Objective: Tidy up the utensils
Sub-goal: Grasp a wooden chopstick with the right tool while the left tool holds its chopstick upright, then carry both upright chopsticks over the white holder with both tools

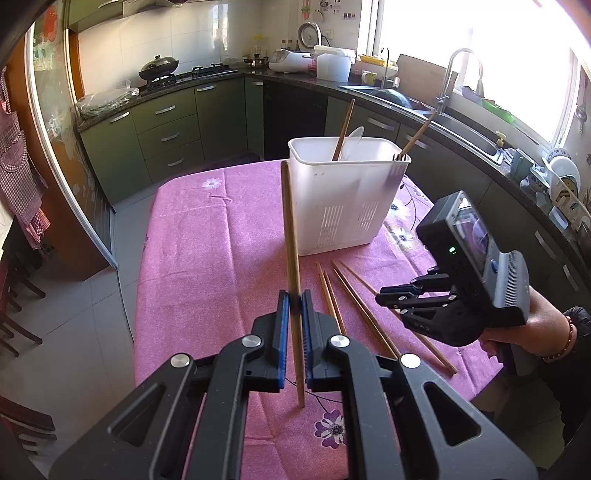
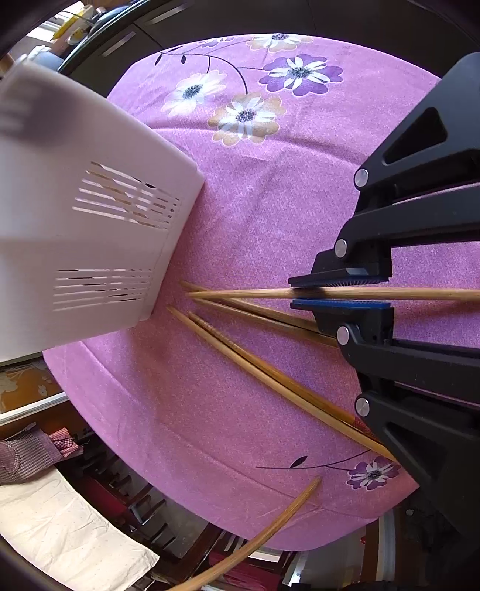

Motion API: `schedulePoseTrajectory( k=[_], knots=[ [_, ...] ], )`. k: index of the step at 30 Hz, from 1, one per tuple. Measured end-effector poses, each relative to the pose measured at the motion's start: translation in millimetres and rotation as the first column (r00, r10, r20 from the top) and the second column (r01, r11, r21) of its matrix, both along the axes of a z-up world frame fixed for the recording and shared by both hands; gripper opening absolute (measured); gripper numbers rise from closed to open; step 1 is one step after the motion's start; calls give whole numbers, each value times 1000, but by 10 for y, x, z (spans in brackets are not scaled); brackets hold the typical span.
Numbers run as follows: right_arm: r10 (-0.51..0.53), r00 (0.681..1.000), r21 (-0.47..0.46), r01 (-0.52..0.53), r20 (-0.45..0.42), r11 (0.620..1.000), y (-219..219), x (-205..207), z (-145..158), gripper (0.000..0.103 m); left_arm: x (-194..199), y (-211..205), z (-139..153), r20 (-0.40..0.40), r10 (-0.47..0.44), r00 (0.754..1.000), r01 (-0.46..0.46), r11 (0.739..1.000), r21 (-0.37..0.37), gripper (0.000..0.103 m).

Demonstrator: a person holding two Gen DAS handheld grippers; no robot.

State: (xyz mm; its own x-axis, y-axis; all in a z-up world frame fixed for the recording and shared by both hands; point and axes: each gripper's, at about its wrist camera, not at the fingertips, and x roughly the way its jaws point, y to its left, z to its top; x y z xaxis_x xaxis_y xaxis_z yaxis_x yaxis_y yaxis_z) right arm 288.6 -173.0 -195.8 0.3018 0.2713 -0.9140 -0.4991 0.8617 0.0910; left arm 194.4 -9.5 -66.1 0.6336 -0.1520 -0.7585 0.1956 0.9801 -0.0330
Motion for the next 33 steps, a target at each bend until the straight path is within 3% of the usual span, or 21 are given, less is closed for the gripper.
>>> schedulePoseTrajectory(
  k=[7,11,20,33],
  knots=[
    [-64,978,132,38,199,991,-376,-246,777,7,-14,3,0,0,-4,1000,4,1000,9,7],
    [-103,954,171,56,282,984,-644,-498,1031,7,-21,-6,8,1,-2,1000,2,1000,13,7],
    [-147,936,226,76,321,971,-1012,-988,1180,7,-63,-36,21,5,-6,1000,6,1000,21,7],
    [-156,937,256,74,313,964,-1100,-1017,1160,7,-93,-68,54,11,-7,1000,7,999,34,7]
  ],
)
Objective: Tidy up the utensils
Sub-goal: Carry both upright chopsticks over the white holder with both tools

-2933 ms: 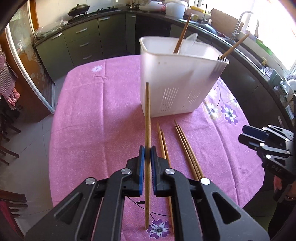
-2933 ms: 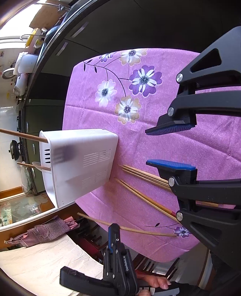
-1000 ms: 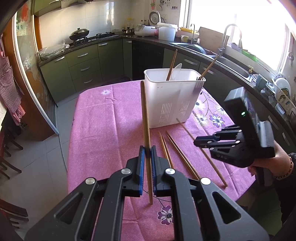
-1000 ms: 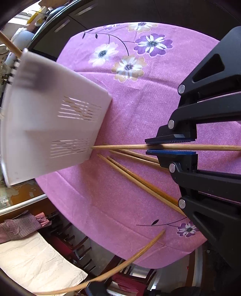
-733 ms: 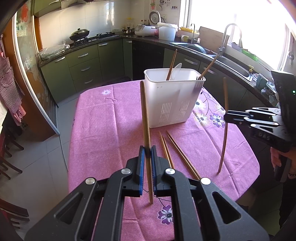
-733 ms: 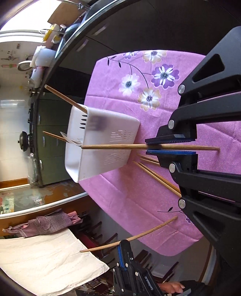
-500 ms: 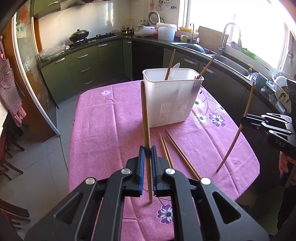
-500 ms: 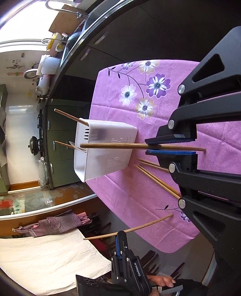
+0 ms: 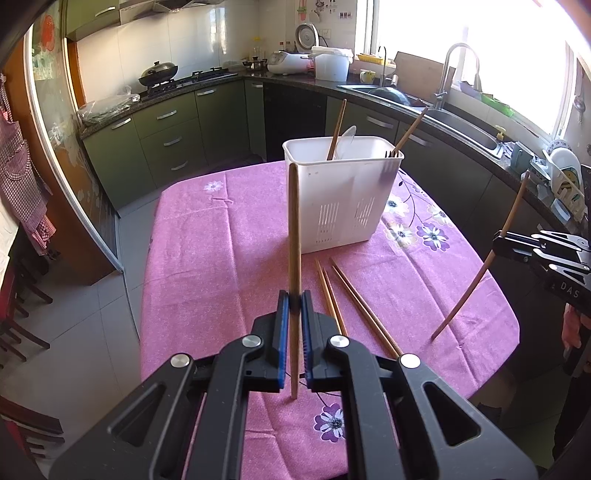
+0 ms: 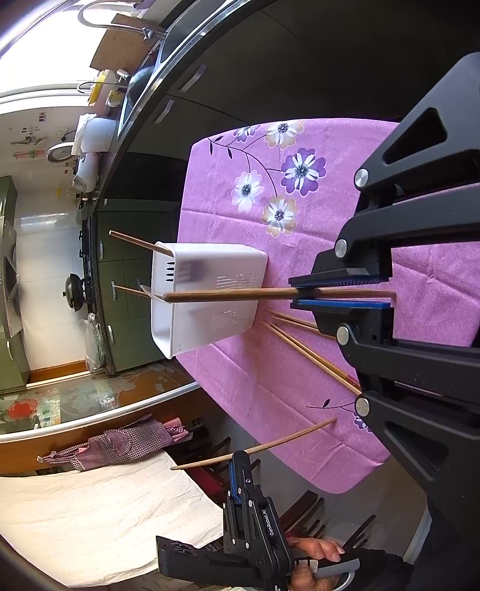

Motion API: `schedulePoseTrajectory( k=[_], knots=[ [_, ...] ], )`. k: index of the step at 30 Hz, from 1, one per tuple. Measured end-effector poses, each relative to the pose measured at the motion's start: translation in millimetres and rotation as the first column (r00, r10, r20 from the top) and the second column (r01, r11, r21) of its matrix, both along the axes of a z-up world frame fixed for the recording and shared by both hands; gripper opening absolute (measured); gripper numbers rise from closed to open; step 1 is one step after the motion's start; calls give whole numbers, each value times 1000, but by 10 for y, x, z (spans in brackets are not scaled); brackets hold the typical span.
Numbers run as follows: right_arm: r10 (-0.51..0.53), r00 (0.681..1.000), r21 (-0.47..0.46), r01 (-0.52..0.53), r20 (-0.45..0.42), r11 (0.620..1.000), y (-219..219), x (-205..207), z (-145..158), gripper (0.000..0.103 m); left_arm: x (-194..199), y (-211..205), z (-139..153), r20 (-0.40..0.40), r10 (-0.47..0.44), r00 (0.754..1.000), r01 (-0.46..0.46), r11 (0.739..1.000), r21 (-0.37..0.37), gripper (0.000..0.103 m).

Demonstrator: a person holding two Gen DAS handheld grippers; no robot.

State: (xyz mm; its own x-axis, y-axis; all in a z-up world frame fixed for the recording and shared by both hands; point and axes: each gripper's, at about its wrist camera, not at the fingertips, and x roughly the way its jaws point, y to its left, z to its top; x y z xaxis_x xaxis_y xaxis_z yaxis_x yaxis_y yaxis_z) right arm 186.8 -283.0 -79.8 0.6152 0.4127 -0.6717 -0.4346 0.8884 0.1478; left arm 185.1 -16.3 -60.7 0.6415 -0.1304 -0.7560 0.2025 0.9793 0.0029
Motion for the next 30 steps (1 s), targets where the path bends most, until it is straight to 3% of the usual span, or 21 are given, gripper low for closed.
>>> schedulePoseTrajectory(
  k=[13,22,30],
  knots=[
    [18,999,44,-19,38,999,1,82,315,7,74,-57,369,47,-27,999,28,1000,-15,7],
    [26,986,85,-41,166,996,79,321,1028,7,341,-224,1069,131,-61,990,65,997,-32,7],
    [-13,967,189,-37,253,981,66,728,1594,7,682,-455,1707,275,-68,959,83,996,-43,7]
  ],
)
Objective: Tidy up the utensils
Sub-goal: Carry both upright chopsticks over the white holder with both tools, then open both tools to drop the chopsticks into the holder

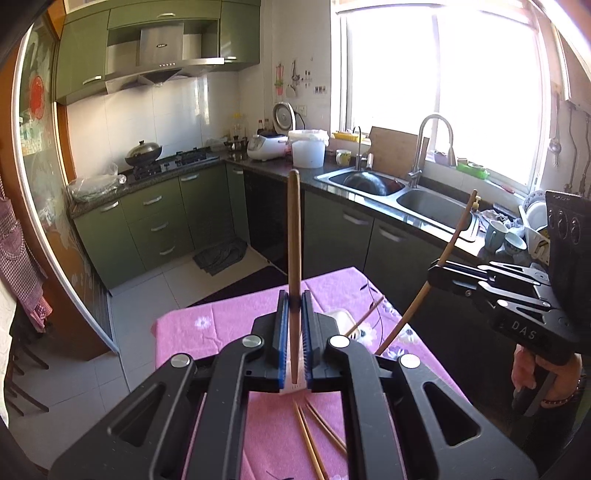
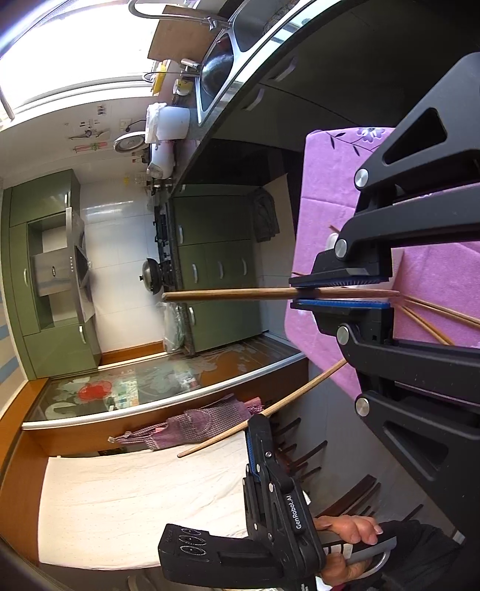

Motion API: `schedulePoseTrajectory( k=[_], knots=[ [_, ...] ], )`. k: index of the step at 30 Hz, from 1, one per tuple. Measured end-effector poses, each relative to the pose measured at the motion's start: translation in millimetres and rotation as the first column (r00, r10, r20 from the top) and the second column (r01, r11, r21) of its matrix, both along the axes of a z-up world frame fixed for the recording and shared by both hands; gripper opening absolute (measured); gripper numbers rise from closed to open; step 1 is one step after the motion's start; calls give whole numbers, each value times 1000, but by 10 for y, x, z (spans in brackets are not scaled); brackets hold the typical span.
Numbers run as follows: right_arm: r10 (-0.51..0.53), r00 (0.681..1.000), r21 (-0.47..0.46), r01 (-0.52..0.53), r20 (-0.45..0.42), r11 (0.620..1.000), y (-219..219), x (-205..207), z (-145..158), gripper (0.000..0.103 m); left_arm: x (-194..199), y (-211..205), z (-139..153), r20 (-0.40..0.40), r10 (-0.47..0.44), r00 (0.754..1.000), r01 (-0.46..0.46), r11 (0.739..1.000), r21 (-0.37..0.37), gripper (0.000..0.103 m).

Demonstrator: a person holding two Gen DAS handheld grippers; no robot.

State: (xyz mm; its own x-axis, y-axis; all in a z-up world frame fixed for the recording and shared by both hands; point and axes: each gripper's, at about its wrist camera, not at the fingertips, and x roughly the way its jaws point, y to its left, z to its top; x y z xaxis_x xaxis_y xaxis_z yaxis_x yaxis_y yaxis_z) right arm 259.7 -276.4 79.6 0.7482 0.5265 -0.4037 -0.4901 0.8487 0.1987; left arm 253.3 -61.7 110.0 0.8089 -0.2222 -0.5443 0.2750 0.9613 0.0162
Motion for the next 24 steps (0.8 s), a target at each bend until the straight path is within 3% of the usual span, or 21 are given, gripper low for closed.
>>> schedulePoseTrajectory(
  k=[3,6,18,24],
  knots=[
    [-24,999,32,23,28,999,-1,175,115,7,203,-77,21,12,16,1000,-16,1000,-9,7],
    [-66,997,5,66,49,998,55,363,125,7,429,-142,-111,-3,45,999,-45,999,3,7],
    [-79,994,-105,70,-80,992,314,994,-608,7,849,-102,-919,-158,85,984,-77,996,55,7],
    [-65,994,-125,54,-85,991,371,973,-694,8,820,-61,-1054,-181,85,980,-76,995,58,7]
  ],
)
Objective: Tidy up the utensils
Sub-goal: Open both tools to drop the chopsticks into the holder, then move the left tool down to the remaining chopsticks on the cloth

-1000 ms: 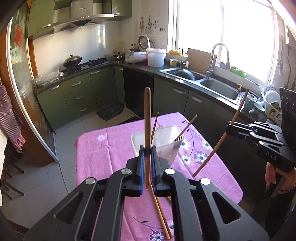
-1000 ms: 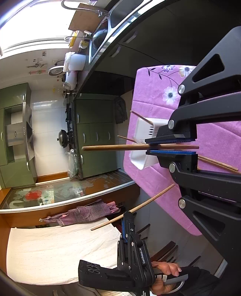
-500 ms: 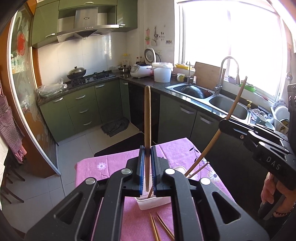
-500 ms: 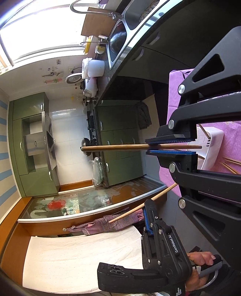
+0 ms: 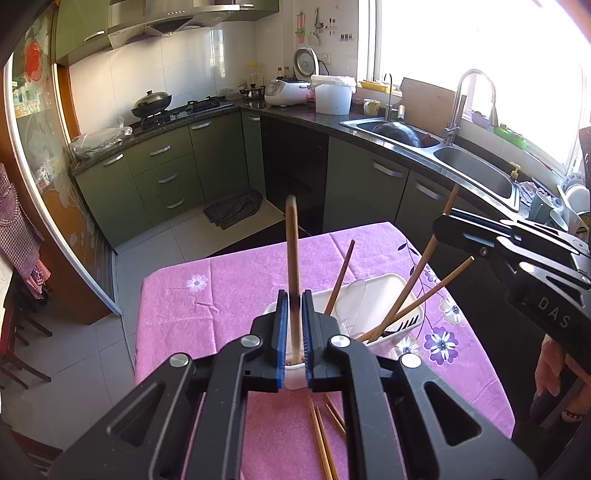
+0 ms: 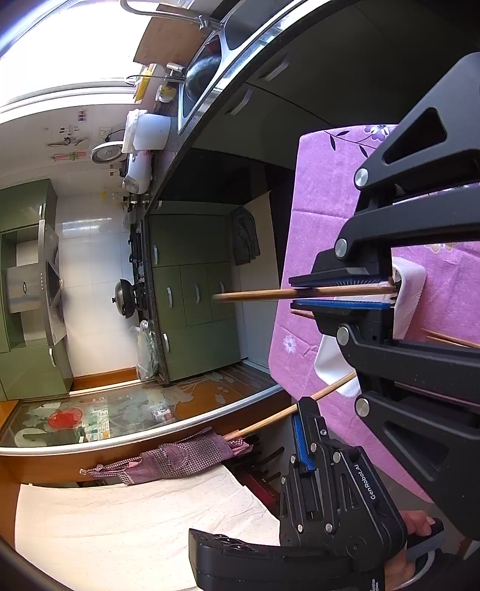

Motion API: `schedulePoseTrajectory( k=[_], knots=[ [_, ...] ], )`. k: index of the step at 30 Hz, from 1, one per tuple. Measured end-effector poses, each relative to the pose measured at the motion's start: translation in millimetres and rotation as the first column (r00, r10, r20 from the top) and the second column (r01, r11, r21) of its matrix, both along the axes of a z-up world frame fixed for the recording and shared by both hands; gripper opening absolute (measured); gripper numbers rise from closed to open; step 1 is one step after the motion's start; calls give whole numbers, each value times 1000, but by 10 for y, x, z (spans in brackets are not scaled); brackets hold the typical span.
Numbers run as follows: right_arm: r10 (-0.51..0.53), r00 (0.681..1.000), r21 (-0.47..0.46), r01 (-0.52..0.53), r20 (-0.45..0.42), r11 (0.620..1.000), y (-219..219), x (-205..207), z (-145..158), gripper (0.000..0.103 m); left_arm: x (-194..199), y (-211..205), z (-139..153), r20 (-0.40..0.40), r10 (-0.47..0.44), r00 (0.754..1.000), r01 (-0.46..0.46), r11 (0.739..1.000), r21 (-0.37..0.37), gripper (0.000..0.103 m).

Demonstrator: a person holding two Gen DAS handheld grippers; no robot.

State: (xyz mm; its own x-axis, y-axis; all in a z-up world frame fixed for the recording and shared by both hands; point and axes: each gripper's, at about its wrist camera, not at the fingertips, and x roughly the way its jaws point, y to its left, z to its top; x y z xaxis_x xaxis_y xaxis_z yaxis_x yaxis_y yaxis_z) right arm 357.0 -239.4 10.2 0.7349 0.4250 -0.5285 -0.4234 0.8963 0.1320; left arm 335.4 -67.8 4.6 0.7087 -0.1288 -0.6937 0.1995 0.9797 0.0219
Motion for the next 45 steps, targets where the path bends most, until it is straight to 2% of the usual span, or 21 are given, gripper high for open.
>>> schedulePoseTrajectory(
  k=[6,9,13,18,20,24,28,33,45],
  knots=[
    [12,997,20,-14,78,1000,-96,-411,310,9,-204,69,245,50,3,999,-2,1000,-23,9],
    [22,992,20,-25,122,999,-158,-741,455,9,-382,100,370,79,5,997,-3,1000,-28,19],
    [30,991,-14,-28,127,1000,-246,-1143,363,16,-624,107,310,49,-5,999,6,1000,-17,22],
    [0,1000,-77,3,31,997,-385,-1436,-233,19,-866,183,-146,-74,-7,997,5,1000,-26,22],
    [-34,999,-105,31,-23,994,-465,-1467,-558,25,-934,205,-396,-137,-12,990,9,1000,-29,22],
    [-81,985,-120,64,-150,991,-613,-1412,-1176,26,-960,172,-922,-261,-21,965,17,1000,-19,22],
    [-97,971,-100,76,-218,992,-722,-1375,-1546,26,-856,96,-1368,-357,-13,934,10,1000,-12,22],
    [-90,965,-79,72,-248,994,-754,-1347,-1676,30,-733,53,-1724,-431,-8,902,-8,999,-34,22],
    [-75,958,-51,64,-276,997,-744,-1257,-1734,30,-595,-26,-1989,-463,21,886,-15,1000,17,18]
  ],
)
